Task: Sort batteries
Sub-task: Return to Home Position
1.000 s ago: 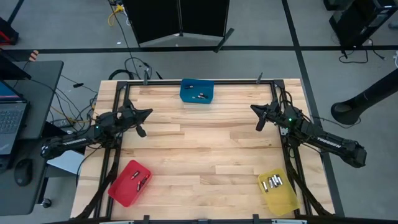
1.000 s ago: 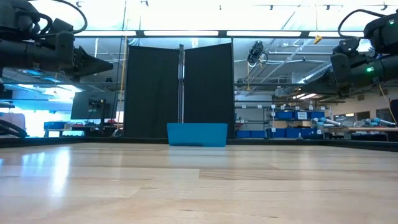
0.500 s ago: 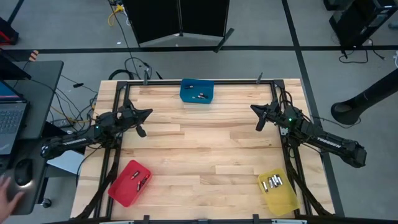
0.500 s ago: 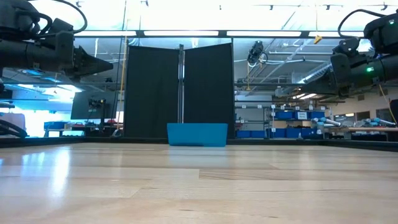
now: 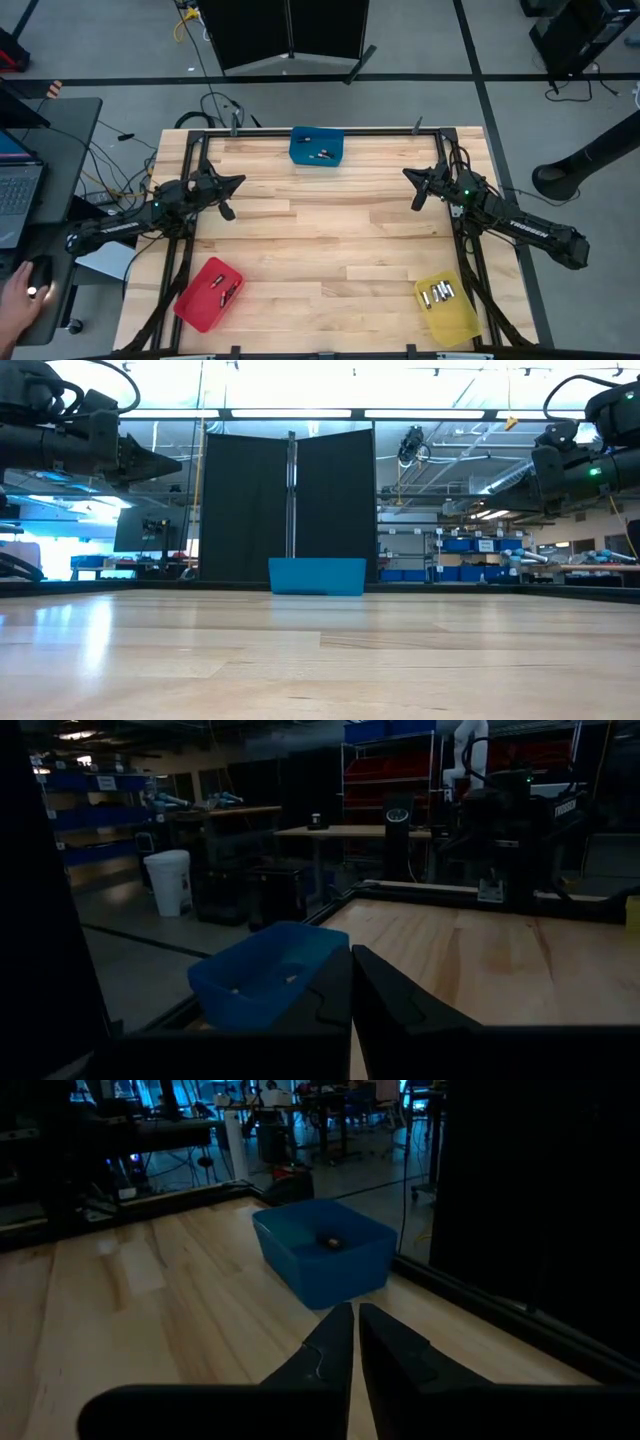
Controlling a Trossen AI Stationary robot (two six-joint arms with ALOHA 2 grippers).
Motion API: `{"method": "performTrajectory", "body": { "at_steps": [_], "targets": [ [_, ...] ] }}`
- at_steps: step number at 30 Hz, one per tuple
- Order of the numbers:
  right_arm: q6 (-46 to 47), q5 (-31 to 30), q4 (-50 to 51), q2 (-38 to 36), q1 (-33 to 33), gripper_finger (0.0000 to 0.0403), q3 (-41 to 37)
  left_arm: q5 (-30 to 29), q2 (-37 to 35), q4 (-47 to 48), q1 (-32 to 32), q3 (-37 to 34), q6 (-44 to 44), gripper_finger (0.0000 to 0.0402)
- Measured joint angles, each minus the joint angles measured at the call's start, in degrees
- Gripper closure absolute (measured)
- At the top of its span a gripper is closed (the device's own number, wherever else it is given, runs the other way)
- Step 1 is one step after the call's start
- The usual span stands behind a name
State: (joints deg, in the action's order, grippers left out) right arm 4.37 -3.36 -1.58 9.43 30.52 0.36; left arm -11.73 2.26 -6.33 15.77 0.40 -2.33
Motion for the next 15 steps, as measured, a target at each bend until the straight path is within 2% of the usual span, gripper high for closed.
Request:
{"method": "performTrajectory", "body": {
  "at_steps": [15],
  "targets": [
    [-0.01, 0.02, 0.0, 0.0, 0.0, 0.0369, 0.0, -0.02, 0.0, -0.01, 0.0, 0.0, 0.0, 0.0387]
  ]
}}
